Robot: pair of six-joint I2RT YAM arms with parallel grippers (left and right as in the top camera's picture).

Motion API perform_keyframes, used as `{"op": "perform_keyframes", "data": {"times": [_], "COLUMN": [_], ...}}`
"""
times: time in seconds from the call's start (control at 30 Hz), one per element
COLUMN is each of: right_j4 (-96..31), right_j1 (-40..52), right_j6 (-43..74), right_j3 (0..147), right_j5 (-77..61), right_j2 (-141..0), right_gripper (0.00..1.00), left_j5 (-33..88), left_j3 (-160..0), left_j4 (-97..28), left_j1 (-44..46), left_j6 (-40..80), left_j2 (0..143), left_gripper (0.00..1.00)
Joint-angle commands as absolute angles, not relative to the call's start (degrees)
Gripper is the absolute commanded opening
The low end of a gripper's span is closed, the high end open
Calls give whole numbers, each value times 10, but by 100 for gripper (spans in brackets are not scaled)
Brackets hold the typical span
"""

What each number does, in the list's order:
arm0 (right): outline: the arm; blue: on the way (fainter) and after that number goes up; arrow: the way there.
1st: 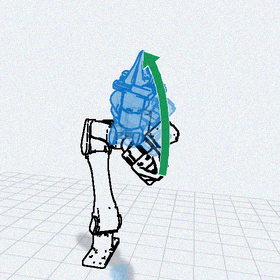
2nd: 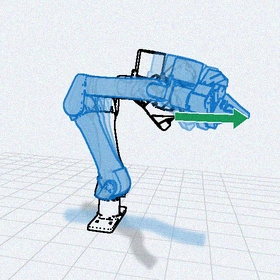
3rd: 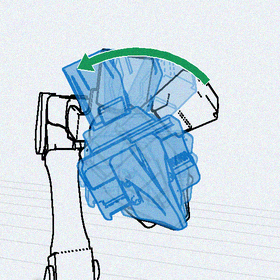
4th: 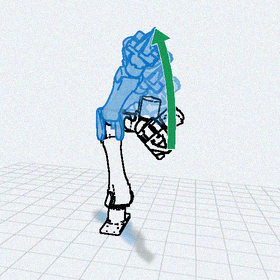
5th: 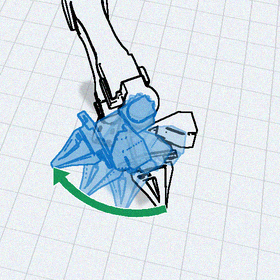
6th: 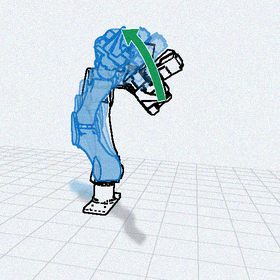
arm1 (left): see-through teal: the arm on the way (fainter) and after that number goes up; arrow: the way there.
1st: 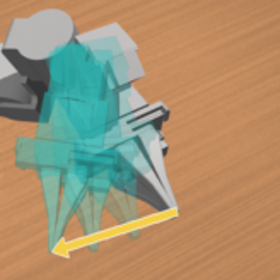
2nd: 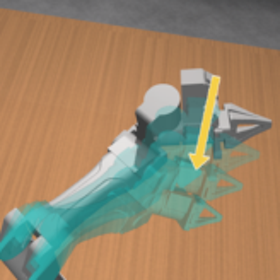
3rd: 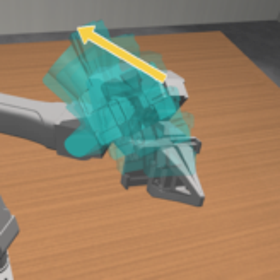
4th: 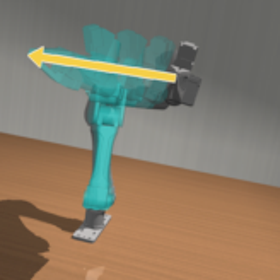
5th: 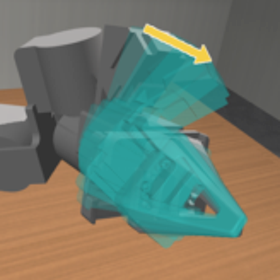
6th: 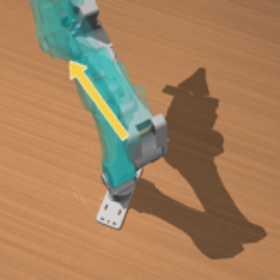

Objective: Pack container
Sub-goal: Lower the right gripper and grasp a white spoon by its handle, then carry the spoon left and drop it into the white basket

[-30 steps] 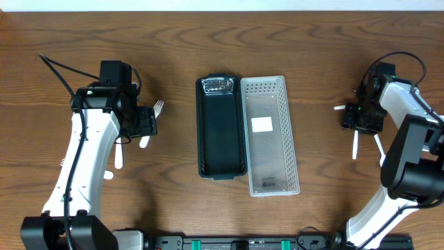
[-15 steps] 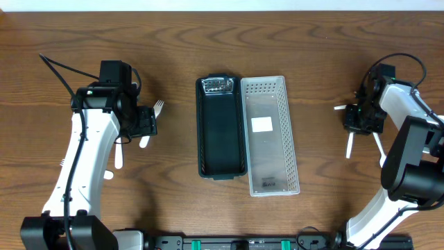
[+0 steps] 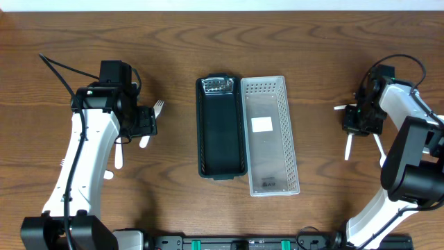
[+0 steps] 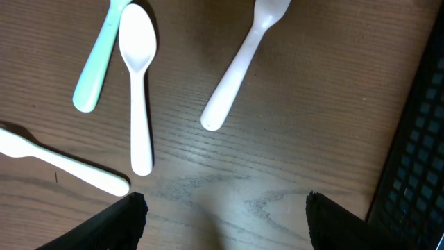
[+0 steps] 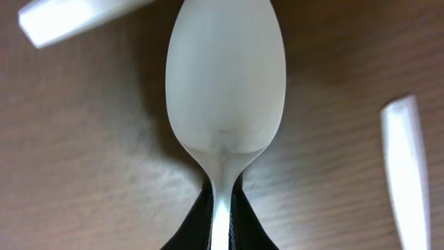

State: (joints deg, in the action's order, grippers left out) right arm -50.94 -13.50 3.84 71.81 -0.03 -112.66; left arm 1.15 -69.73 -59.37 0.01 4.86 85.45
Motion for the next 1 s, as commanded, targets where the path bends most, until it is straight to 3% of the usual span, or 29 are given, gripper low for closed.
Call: {"op": "perform_keyframes", "data": {"times": [0.0,0.33,0.57,0.8,0.97], "right_j4": [-516,-483,-458,-445,-440], "right_j1": [-109,76,191,224,226], "right_j6": [44,61,123,137,136], "right_j3": [720,736,734,734,734], "right_j5": [-24,-80,-73,-65,-64], "right_j2": [-1073,-884,-925,-1019,-1037], "right_gripper": [1,1,1,1,23], "left_j5": [11,11,11,11,11], "left_j3": [-704,-704,-704,-704,-704], "left_j4": [-591,-579,-578,-578,-578], "left_j1": [-1,-1,-1,-1,-1], "left_j6": [50,50,50,50,50], "left_j2": [857,857,857,857,857], "left_gripper": [76,77,76,76,76]}}
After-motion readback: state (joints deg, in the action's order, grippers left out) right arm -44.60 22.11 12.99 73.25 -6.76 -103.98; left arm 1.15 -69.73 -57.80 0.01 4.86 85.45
